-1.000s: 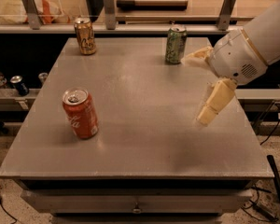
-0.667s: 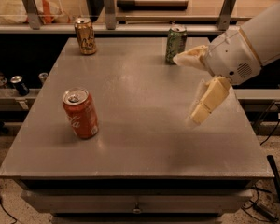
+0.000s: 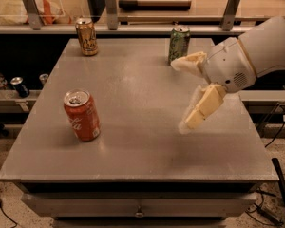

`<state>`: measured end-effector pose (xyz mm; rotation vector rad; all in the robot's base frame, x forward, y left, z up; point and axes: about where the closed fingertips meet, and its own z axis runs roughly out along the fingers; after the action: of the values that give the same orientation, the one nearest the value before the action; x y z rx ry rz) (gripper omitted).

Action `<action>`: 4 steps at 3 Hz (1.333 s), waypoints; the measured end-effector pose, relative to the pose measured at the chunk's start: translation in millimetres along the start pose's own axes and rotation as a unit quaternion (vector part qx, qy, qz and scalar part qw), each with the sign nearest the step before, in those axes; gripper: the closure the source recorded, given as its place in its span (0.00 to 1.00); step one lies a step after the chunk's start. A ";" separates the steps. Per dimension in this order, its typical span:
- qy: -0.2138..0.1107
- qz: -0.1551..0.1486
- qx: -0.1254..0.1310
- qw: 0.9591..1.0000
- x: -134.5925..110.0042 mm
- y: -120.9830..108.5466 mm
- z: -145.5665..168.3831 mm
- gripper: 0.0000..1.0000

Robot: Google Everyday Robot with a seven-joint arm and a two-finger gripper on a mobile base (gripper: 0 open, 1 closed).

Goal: Knock coke can over

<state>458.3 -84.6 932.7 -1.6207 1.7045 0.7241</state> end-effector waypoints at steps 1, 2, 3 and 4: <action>-0.088 0.019 -0.005 0.996 3.4 -2.7 39.1 0.00; -0.163 0.032 -0.007 0.986 0.1 -5.9 68.5 0.00; -0.217 0.033 -0.004 0.976 -11.7 -6.5 87.4 0.00; -0.249 0.023 -0.006 0.968 -31.9 -3.2 103.5 0.00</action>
Offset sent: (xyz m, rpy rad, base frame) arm 0.0225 0.0780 -0.0613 0.5458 0.0448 -0.0291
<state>471.2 15.5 893.3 -1.2674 1.3727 1.0625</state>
